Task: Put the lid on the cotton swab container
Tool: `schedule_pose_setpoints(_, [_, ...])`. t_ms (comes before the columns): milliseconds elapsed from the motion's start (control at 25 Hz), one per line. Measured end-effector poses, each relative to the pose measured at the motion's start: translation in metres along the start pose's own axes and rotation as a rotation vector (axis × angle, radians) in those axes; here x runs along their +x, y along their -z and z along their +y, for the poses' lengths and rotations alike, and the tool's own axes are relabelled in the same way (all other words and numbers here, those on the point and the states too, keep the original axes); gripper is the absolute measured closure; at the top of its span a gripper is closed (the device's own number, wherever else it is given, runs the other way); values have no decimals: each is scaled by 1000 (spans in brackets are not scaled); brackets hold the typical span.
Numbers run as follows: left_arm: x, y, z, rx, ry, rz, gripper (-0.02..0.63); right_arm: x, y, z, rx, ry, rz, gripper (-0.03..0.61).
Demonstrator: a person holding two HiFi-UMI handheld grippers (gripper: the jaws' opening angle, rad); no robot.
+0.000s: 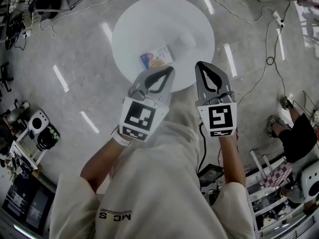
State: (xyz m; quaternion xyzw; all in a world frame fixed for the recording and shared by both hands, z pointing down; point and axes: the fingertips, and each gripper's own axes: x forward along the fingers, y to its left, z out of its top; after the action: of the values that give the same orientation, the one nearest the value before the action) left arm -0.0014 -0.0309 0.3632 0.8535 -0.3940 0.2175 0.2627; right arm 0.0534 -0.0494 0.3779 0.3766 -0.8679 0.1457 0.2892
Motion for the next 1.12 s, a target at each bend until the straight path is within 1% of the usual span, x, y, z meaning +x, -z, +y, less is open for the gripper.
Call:
schedule_pose_setpoints(280, [25,23,16,5,-8,27,614,42,21,-14,35,-1,3,580])
schedule_pose_setpoints(440, [41,33,29,3,-18,33,614,67,35,-23,17,4,20,580])
schedule_pose_setpoints(600, [53,43,36,-10,-29,43,614,86,50,-25,8,-11,38,580])
schedule_pose_setpoints(840, [70,56,43,-16,-33,57,614,118,73,-31,12,-20,69,580])
schedule_pose_setpoints(1120, [79,76,48,-33,-45,72,614,141,100,-34,37,-18,100,580])
